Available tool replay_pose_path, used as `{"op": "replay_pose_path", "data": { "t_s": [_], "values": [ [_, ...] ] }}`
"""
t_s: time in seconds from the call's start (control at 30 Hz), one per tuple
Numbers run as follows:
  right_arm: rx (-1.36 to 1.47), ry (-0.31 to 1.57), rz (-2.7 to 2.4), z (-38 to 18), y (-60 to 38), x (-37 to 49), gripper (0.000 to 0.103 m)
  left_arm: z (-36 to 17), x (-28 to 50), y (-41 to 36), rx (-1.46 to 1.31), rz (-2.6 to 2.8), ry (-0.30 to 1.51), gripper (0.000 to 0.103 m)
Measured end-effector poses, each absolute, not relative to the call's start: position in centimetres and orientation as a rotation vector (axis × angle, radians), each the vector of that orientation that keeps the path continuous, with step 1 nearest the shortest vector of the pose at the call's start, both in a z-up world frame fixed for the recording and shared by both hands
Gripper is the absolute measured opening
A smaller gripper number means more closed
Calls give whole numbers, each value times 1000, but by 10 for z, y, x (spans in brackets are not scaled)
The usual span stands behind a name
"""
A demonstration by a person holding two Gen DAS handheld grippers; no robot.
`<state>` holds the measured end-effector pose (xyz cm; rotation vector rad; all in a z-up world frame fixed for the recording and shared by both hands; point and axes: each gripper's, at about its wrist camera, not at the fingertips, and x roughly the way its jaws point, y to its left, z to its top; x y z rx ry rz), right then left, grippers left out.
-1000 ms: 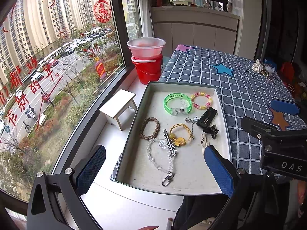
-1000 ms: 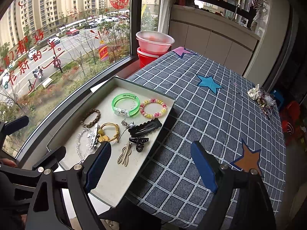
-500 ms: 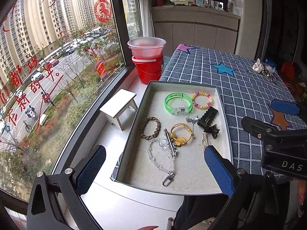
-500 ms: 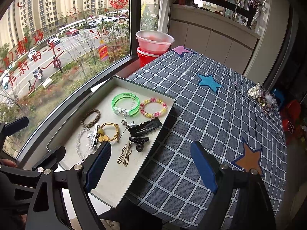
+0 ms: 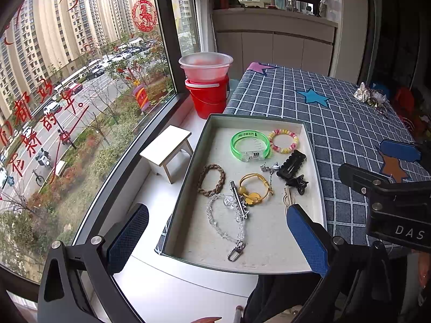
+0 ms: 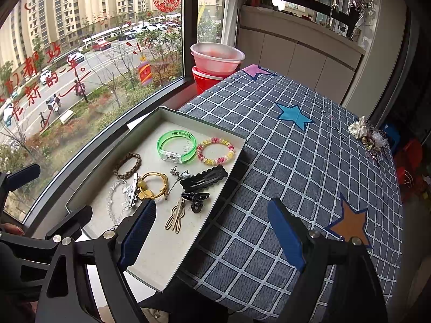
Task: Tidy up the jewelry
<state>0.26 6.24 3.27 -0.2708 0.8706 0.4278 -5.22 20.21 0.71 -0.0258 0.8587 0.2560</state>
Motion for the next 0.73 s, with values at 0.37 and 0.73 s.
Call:
{"op": "replay_pose_path", "data": {
  "t_s": [0.37, 0.73],
  "values": [
    [-272, 871, 429, 31, 64, 1, 87, 8, -52, 203, -28, 256, 865, 103],
    [-272, 873, 429, 30, 64, 1, 87, 7, -50, 201, -26, 245, 869, 103]
  ]
}}
